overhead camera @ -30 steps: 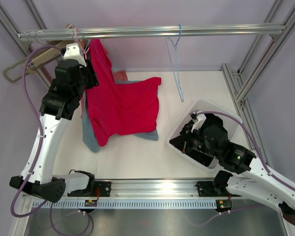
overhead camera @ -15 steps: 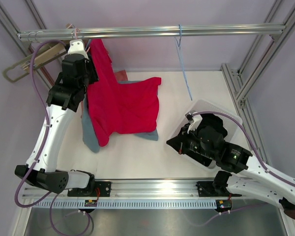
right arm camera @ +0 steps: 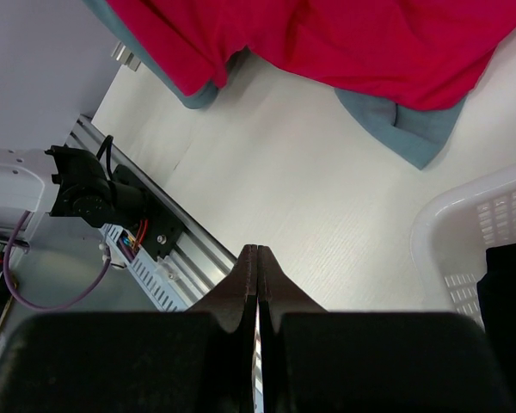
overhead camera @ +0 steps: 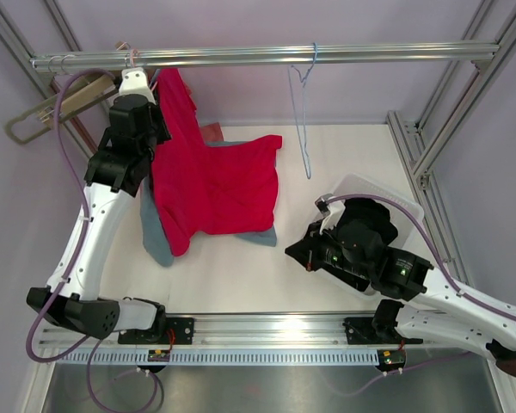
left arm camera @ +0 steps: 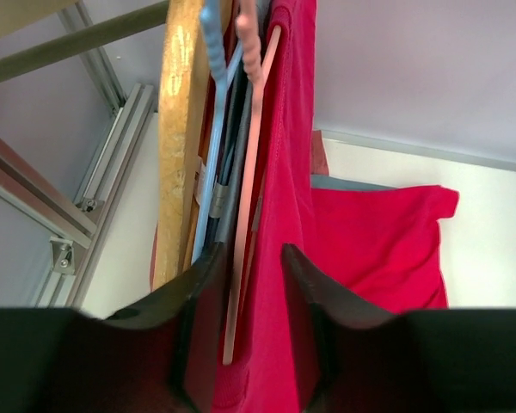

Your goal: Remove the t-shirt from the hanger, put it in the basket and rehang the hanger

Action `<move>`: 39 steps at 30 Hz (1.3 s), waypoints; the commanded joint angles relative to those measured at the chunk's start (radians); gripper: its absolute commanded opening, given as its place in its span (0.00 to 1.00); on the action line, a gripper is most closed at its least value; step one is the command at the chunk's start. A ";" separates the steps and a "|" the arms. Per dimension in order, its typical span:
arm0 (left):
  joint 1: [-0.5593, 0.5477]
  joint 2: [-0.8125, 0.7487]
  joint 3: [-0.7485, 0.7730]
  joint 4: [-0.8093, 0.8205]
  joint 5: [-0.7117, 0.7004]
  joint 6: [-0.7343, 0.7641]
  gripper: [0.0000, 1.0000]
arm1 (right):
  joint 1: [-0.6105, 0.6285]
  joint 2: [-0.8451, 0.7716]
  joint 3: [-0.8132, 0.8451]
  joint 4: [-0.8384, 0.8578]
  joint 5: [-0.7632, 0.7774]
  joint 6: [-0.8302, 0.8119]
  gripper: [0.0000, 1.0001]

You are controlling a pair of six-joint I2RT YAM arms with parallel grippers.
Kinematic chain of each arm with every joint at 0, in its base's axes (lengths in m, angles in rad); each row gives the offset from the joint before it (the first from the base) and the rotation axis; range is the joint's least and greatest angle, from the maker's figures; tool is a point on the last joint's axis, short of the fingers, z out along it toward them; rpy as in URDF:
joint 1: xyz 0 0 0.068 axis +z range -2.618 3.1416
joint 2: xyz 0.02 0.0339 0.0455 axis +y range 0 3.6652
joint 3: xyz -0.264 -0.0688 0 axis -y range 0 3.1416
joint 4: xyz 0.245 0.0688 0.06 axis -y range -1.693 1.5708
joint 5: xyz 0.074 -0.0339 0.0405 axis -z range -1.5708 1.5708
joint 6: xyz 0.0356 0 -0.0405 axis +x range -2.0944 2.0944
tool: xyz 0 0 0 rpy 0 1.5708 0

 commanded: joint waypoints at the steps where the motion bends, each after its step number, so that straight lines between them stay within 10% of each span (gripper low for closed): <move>1: 0.007 0.040 0.044 0.068 -0.018 0.010 0.30 | 0.028 -0.014 0.064 0.029 0.047 -0.013 0.00; 5: 0.007 0.054 0.066 0.077 -0.016 0.015 0.25 | 0.045 -0.018 0.081 0.007 0.064 -0.021 0.00; 8: 0.007 0.057 0.064 0.078 -0.029 0.016 0.01 | 0.053 -0.032 0.088 0.006 0.070 -0.019 0.00; 16: 0.006 -0.021 0.079 0.114 0.152 -0.026 0.00 | 0.073 -0.002 0.163 -0.022 0.092 -0.068 0.06; 32: 0.003 -0.217 -0.063 0.308 0.471 -0.146 0.00 | 0.219 0.178 0.203 0.092 0.181 -0.116 0.77; 39: -0.189 -0.331 -0.245 0.385 0.346 -0.286 0.00 | 0.336 0.351 0.327 0.194 0.252 -0.163 0.92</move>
